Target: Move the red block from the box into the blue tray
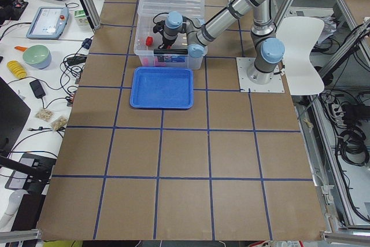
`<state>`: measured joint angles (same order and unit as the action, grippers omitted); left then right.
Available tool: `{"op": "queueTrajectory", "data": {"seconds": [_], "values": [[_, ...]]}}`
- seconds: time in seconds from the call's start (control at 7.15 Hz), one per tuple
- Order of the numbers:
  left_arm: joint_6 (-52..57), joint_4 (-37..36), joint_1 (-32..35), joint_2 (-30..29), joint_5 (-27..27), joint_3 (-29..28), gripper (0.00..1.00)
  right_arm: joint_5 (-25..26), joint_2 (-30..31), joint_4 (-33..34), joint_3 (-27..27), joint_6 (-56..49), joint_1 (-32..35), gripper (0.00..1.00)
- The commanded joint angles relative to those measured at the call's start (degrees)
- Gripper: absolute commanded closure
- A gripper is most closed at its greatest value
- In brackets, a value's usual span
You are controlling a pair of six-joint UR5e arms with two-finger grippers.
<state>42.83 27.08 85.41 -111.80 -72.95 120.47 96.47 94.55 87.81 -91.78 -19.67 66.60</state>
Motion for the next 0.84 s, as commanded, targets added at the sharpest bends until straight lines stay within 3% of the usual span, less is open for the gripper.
{"op": "queueTrajectory", "data": {"seconds": [0.0,0.42,0.7], "values": [[-0.03,-1.15,0.02,-0.44,0.00,-0.14,1.00,0.47,0.02,0.52,0.02,0.16,-0.24,0.00],[-4.86,-0.02,-0.07,3.59,-0.70,-2.07,1.00,-0.32,0.20,0.69,0.11,-0.02,-0.24,0.00],[-6.09,11.96,-0.33,8.06,-4.01,-6.53,1.00,-0.50,0.29,1.04,-0.07,-0.10,-0.15,0.00]]}}
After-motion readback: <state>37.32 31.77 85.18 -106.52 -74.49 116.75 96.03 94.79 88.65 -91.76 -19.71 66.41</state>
